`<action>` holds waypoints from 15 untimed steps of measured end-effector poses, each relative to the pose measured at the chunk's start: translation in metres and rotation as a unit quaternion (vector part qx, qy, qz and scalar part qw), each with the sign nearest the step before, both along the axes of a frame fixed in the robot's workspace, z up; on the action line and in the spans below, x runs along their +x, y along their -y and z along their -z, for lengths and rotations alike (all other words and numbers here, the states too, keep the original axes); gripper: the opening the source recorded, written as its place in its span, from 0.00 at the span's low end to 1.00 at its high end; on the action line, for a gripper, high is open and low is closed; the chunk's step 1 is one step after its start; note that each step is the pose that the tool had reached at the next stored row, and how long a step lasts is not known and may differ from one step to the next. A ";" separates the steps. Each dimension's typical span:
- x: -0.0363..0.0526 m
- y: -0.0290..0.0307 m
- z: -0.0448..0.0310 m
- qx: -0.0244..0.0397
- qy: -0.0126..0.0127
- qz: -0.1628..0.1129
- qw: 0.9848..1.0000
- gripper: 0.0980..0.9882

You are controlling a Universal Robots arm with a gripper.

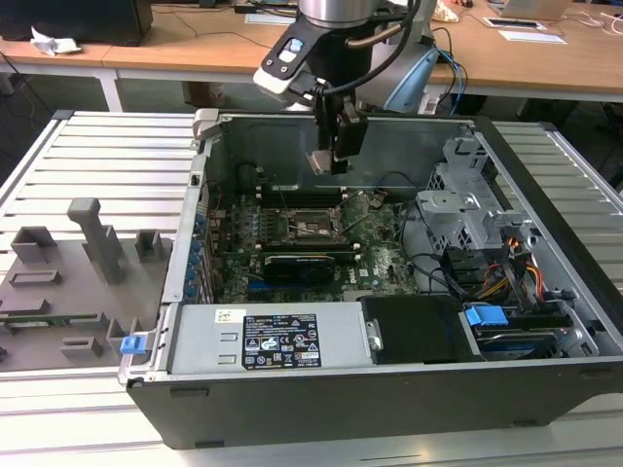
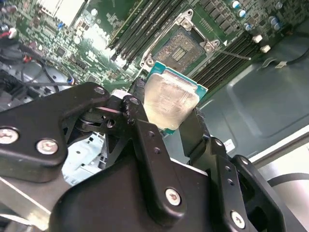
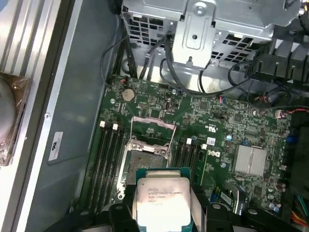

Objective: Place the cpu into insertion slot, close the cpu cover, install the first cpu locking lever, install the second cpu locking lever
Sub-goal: 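Place the cpu into insertion slot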

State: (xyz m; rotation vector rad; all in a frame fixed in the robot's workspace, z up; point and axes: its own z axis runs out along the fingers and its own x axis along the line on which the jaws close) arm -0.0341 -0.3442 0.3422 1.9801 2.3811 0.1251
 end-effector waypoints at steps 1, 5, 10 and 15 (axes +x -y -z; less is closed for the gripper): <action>0.0000 0.0000 0.0011 0.000 0.000 0.013 1.000 0.48; 0.0000 0.0000 0.0036 0.000 0.000 0.041 0.999 0.48; -0.0003 -0.0001 0.0076 0.000 0.000 0.073 0.997 0.48; -0.0015 -0.0029 0.0166 0.000 0.000 0.080 0.997 0.48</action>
